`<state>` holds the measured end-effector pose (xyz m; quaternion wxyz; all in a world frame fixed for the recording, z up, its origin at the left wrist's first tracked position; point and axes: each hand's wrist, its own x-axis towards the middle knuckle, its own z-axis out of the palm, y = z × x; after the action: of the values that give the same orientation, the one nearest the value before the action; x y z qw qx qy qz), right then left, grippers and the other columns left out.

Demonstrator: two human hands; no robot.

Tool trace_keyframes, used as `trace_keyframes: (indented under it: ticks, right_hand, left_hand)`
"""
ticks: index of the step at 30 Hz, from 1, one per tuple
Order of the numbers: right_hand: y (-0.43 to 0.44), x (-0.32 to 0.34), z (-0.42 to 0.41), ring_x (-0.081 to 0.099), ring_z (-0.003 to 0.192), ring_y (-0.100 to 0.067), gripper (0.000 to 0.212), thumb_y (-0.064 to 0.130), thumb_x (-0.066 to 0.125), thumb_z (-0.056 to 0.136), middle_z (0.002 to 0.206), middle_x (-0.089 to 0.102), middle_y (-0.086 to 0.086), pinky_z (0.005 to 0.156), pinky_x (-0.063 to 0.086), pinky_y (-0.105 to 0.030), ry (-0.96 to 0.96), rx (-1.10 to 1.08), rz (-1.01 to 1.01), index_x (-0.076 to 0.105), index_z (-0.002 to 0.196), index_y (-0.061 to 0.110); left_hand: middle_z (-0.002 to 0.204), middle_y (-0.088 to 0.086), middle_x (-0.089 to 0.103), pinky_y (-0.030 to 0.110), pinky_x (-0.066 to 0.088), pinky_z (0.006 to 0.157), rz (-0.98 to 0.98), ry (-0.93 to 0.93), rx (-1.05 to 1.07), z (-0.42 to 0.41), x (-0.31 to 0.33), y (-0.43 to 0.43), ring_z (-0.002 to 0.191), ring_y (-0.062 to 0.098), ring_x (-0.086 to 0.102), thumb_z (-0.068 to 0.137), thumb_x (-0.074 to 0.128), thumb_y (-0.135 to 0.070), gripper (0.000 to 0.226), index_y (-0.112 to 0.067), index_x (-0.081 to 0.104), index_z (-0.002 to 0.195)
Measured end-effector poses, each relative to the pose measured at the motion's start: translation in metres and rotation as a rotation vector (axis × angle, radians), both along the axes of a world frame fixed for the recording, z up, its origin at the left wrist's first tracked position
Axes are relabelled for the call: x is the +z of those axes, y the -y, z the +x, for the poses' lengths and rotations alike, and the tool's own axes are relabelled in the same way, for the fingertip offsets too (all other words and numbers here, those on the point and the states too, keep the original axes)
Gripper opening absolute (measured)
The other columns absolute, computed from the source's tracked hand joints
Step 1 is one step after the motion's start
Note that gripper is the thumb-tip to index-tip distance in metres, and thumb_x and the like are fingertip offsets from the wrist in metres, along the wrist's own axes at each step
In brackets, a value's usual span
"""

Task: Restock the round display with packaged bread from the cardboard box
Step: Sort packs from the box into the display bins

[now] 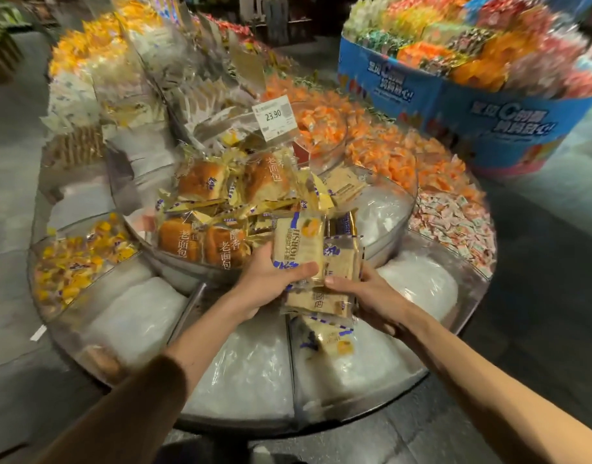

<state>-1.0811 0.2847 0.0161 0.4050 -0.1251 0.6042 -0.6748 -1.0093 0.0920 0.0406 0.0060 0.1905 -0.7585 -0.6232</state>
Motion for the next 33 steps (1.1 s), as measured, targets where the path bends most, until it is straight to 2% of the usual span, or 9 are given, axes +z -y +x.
trace_keyframes:
  ticks: [2, 5, 8, 13, 17, 22, 28, 30, 33]
  right_hand:
    - [0.007, -0.003, 0.002, 0.069, 0.107, -0.036, 0.062, 0.011, 0.080, 0.078, 0.121, 0.069, -0.018, 0.086, 0.058, -0.050, 0.044, -0.037, -0.006, 0.051, 0.133, 0.006]
    - [0.014, -0.009, -0.002, 0.070, 0.106, -0.035, 0.064, 0.012, 0.081, 0.075, 0.121, 0.069, -0.019, 0.080, 0.060, -0.040, 0.044, -0.076, 0.025, 0.051, 0.132, 0.005]
    - [0.016, -0.018, -0.006, 0.068, 0.108, -0.038, 0.075, 0.016, 0.086, 0.071, 0.121, 0.069, -0.019, 0.084, 0.059, -0.045, 0.062, -0.085, 0.042, 0.048, 0.135, 0.003]
    - [0.006, -0.010, -0.015, 0.073, 0.097, -0.031, 0.053, -0.002, 0.066, 0.083, 0.112, 0.073, -0.016, 0.070, 0.061, -0.035, 0.085, -0.141, 0.031, 0.048, 0.133, 0.000]
    - [-0.015, -0.009, -0.036, 0.072, 0.100, -0.032, 0.058, 0.007, 0.073, 0.077, 0.112, 0.074, -0.015, 0.090, 0.056, -0.053, 0.107, -0.186, 0.037, 0.053, 0.131, 0.004]
    - [-0.045, -0.011, -0.060, 0.072, 0.100, -0.031, 0.051, 0.004, 0.065, 0.074, 0.114, 0.072, -0.017, 0.077, 0.062, -0.043, 0.192, -0.181, -0.033, 0.059, 0.125, 0.003]
    - [-0.089, -0.011, -0.093, 0.075, 0.085, -0.029, 0.044, 0.000, 0.059, 0.074, 0.105, 0.075, -0.017, 0.063, 0.062, -0.041, 0.323, -0.080, -0.080, 0.061, 0.118, 0.005]
    - [-0.099, -0.011, -0.100, 0.075, 0.082, -0.028, 0.045, -0.001, 0.059, 0.074, 0.100, 0.076, -0.016, 0.062, 0.061, -0.038, 0.319, -0.042, -0.083, 0.060, 0.119, 0.003]
    - [-0.109, -0.009, -0.106, 0.075, 0.080, -0.028, 0.054, -0.006, 0.066, 0.071, 0.098, 0.075, -0.018, 0.059, 0.060, -0.034, 0.339, -0.015, -0.058, 0.058, 0.124, -0.002]
  left_hand:
    - [0.097, -0.015, 0.073, 0.024, 0.056, 0.080, -0.004, -0.004, -0.029, -0.002, -0.005, 0.008, 0.088, -0.004, 0.068, 0.078, 0.080, -0.039, 0.034, -0.030, 0.062, 0.105]
    - [0.115, -0.008, 0.071, 0.042, 0.061, 0.082, 0.128, 0.059, -0.058, -0.003, -0.009, 0.026, 0.106, 0.011, 0.068, 0.078, 0.065, -0.061, 0.055, -0.029, 0.059, 0.123]
    - [0.118, -0.004, 0.070, 0.043, 0.061, 0.077, 0.184, 0.123, -0.099, -0.006, -0.015, 0.041, 0.106, 0.016, 0.069, 0.090, 0.070, -0.036, 0.040, -0.027, 0.055, 0.127]
    - [0.111, 0.005, 0.071, 0.029, 0.057, 0.059, 0.213, 0.122, -0.075, -0.017, -0.015, 0.051, 0.085, 0.015, 0.073, 0.082, 0.078, -0.007, 0.050, -0.023, 0.053, 0.122]
    - [0.097, 0.005, 0.074, 0.026, 0.053, 0.051, 0.157, 0.064, -0.111, -0.030, -0.010, 0.046, 0.072, 0.016, 0.071, 0.074, 0.083, -0.005, 0.046, -0.021, 0.062, 0.112]
    - [0.084, -0.001, 0.074, 0.024, 0.052, 0.052, 0.137, 0.052, -0.119, -0.043, -0.007, 0.019, 0.070, 0.012, 0.065, 0.073, 0.082, 0.001, 0.049, -0.018, 0.065, 0.115]
    - [0.110, -0.001, 0.074, 0.034, 0.055, 0.090, 0.009, 0.095, -0.091, -0.047, -0.007, -0.020, 0.104, 0.018, 0.069, 0.059, 0.092, -0.002, 0.075, -0.022, 0.060, 0.124]
    - [0.115, -0.003, 0.068, 0.029, 0.057, 0.087, -0.025, 0.079, -0.016, -0.045, -0.008, -0.033, 0.104, 0.014, 0.067, 0.052, 0.094, -0.004, 0.092, -0.017, 0.053, 0.133]
    - [0.110, -0.004, 0.063, 0.016, 0.055, 0.065, -0.040, 0.024, 0.019, -0.038, -0.005, -0.046, 0.086, 0.004, 0.069, 0.055, 0.092, 0.000, 0.084, -0.019, 0.051, 0.126]
